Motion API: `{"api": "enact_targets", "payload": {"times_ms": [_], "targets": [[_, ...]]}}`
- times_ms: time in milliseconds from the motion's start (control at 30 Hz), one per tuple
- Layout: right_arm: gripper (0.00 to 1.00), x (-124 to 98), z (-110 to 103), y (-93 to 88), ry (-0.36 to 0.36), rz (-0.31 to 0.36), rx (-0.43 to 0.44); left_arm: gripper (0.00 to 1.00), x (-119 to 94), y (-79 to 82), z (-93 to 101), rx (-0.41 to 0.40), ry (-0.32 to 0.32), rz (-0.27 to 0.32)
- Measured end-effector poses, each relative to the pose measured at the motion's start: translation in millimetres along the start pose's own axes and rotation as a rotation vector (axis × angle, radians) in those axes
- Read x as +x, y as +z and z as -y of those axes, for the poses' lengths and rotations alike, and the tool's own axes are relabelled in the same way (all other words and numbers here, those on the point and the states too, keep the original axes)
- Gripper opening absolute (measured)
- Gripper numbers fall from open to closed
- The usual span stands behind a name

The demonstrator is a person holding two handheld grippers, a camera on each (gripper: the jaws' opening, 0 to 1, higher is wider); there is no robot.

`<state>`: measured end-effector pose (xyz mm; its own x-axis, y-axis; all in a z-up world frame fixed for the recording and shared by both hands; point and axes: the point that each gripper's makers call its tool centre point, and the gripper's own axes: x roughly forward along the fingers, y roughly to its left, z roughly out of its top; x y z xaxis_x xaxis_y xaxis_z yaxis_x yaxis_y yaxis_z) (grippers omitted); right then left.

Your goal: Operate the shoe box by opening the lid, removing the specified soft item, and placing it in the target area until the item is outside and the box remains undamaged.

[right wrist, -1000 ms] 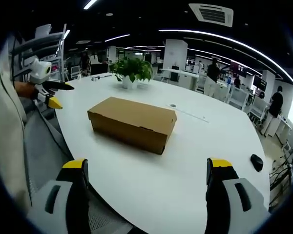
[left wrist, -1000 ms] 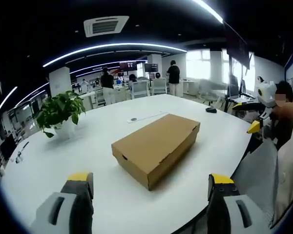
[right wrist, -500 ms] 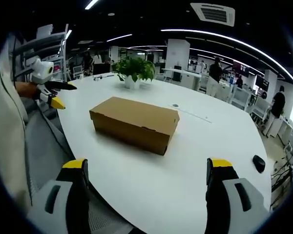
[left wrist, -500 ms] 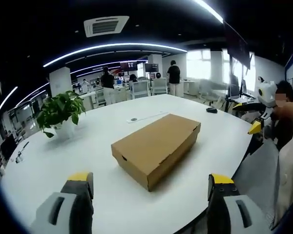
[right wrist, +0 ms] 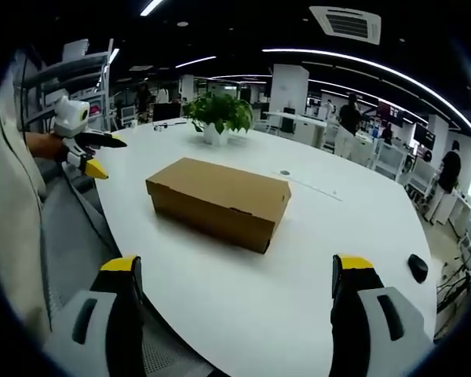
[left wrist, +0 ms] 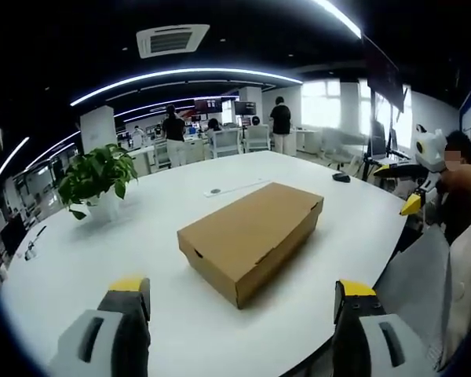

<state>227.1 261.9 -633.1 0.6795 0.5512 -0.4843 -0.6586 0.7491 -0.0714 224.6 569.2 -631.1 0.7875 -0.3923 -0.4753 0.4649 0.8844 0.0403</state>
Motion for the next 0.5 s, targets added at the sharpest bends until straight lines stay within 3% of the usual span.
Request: {"api": "enact_targets", "payload": {"times_ms": [500], "targets": [[0.96,5.3,0.3,4.4,0.022,-0.005,-0.018,1.00,7.7,6.3,-1.3,0.002,0.005,0.001]]}}
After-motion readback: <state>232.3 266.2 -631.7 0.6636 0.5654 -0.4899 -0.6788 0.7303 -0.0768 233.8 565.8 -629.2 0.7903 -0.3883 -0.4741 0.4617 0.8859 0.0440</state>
